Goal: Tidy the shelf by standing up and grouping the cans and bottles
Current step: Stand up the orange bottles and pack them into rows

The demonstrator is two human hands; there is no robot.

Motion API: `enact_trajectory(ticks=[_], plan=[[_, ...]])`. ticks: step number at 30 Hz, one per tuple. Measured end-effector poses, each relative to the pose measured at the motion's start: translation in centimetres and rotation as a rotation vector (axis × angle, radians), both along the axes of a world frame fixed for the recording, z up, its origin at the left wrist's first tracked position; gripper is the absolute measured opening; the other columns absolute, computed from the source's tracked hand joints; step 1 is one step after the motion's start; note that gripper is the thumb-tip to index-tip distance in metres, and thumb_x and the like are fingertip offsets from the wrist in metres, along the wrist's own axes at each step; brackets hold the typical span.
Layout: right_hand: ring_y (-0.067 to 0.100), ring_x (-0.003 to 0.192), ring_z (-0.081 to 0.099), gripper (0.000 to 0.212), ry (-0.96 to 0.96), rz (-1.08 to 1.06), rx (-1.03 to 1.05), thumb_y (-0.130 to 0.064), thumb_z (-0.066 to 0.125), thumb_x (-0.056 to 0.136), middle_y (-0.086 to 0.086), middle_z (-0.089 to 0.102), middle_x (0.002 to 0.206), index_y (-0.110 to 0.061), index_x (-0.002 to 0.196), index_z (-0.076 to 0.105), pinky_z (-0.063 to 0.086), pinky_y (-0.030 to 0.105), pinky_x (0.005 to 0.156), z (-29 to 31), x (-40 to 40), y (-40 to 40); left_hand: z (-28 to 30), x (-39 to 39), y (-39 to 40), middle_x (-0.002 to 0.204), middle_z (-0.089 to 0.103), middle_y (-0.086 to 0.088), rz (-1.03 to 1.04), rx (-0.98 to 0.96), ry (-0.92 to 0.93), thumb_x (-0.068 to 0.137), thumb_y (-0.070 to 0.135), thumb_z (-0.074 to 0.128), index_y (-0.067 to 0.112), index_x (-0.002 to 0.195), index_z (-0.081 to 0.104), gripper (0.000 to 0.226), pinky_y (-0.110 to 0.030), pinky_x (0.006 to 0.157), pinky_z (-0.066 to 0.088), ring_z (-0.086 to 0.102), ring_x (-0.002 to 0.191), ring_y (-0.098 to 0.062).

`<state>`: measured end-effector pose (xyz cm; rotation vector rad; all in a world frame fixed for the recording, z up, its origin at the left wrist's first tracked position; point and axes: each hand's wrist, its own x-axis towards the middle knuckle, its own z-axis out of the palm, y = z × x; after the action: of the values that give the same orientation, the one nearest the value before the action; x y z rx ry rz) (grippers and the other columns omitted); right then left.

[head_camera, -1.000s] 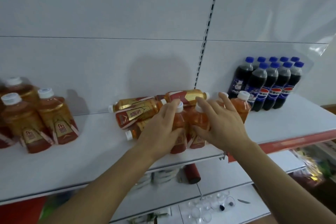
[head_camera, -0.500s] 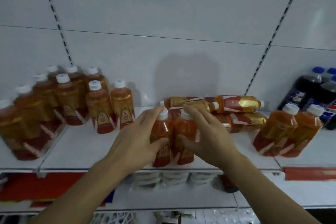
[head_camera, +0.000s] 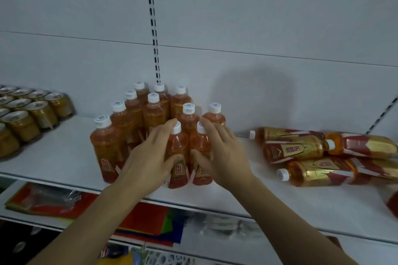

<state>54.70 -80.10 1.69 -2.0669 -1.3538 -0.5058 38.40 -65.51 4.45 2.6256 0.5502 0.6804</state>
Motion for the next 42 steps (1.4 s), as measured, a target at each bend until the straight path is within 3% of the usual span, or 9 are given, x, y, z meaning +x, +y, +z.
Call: enact_trajectory(ticks=[6, 8, 12, 16, 20, 28, 34, 38, 42], plan=[[0.025, 0.134, 0.053, 0.078, -0.046, -0.061, -0.033, -0.056, 0.067, 0.094, 0.002, 0.062, 0.145, -0.022, 0.159, 0.042, 0.055, 0.047, 0.105, 0.2, 0.0, 0.5, -0.8, 0.7, 1.1, 0.168, 0.029, 0.008, -0.014, 0.016, -0.02, 0.099, 0.04, 0.07, 0.041, 0.163, 0.01, 0.088, -0.035, 0.097, 0.057, 0.058, 0.132, -0.017], [0.026, 0.138, 0.049, 0.079, -0.054, -0.06, -0.051, -0.059, 0.064, 0.095, 0.002, 0.056, 0.151, -0.025, 0.161, 0.037, 0.052, 0.048, 0.109, 0.2, 0.1, 0.2, -0.9, 0.9, 1.1, 0.169, 0.024, 0.007, -0.018, 0.042, -0.038, 0.097, 0.04, 0.072, 0.037, 0.164, 0.013, 0.089, -0.038, 0.104, 0.055, 0.049, 0.142, -0.018], [0.025, 0.149, 0.042, 0.077, -0.05, -0.081, -0.041, -0.061, 0.056, 0.099, 0.0, 0.045, 0.161, -0.024, 0.164, 0.037, 0.042, 0.045, 0.119, 0.6, 0.9, -1.7, 0.1, 1.4, 0.6, 0.168, 0.028, -0.007, 0.013, 0.208, -0.122, 0.092, 0.04, 0.076, 0.021, 0.162, 0.031, 0.086, -0.053, 0.124, 0.033, 0.026, 0.157, -0.028], [0.025, 0.148, 0.044, 0.067, -0.094, -0.18, -0.073, -0.06, 0.052, 0.105, 0.002, 0.052, 0.156, -0.02, 0.157, 0.046, 0.044, 0.051, 0.117, 0.1, 2.3, -5.4, 1.6, 3.3, -2.2, 0.16, 0.04, -0.011, -0.087, 0.325, -0.218, 0.095, 0.034, 0.071, 0.014, 0.155, 0.043, 0.069, -0.05, 0.125, 0.031, 0.033, 0.153, -0.031], [0.031, 0.144, 0.049, 0.06, -0.116, -0.277, -0.076, -0.053, 0.057, 0.105, 0.006, 0.058, 0.149, -0.013, 0.149, 0.058, 0.047, 0.053, 0.114, -1.1, 4.8, -11.5, 0.7, 7.1, -7.0, 0.151, 0.048, -0.011, -0.232, 0.317, -0.294, 0.097, 0.026, 0.069, 0.011, 0.148, 0.048, 0.057, -0.05, 0.121, 0.039, 0.044, 0.144, -0.032], [0.035, 0.139, 0.051, 0.054, -0.103, -0.431, -0.165, -0.048, 0.058, 0.104, 0.009, 0.061, 0.142, -0.01, 0.142, 0.064, 0.045, 0.052, 0.114, -3.0, 12.0, -23.4, -3.9, 17.0, -15.9, 0.144, 0.053, 0.004, -0.398, 0.115, -0.078, 0.098, 0.046, 0.053, 0.021, 0.146, 0.049, 0.054, -0.039, 0.111, 0.047, 0.05, 0.133, -0.02], [0.03, 0.143, 0.043, 0.052, -0.088, -0.466, -0.219, -0.039, 0.064, 0.103, 0.004, 0.059, 0.145, -0.014, 0.148, 0.058, 0.042, 0.049, 0.122, -1.7, 16.6, -25.5, -5.9, 22.1, -18.8, 0.154, 0.047, 0.003, -0.291, 0.08, 0.049, 0.102, 0.055, 0.053, 0.024, 0.153, 0.043, 0.061, -0.038, 0.118, 0.04, 0.041, 0.141, -0.02], [0.027, 0.15, 0.038, 0.058, -0.036, -0.392, -0.27, -0.047, 0.056, 0.104, 0.001, 0.054, 0.153, -0.017, 0.153, 0.054, 0.035, 0.049, 0.127, -2.5, 17.2, -25.4, -4.3, 25.5, -19.3, 0.152, 0.049, 0.002, -0.278, 0.123, 0.072, 0.103, 0.052, 0.053, 0.024, 0.153, 0.043, 0.059, -0.04, 0.114, 0.041, 0.044, 0.139, -0.023], [0.026, 0.154, 0.037, 0.067, -0.039, -0.272, -0.331, -0.058, 0.057, 0.1, 0.001, 0.05, 0.159, -0.019, 0.154, 0.055, 0.038, 0.05, 0.125, -6.1, 16.6, -26.5, -3.2, 29.0, -19.6, 0.161, 0.043, 0.001, -0.355, 0.114, 0.218, 0.108, 0.05, 0.044, 0.029, 0.162, 0.03, 0.06, -0.042, 0.113, 0.042, 0.045, 0.144, -0.025]])
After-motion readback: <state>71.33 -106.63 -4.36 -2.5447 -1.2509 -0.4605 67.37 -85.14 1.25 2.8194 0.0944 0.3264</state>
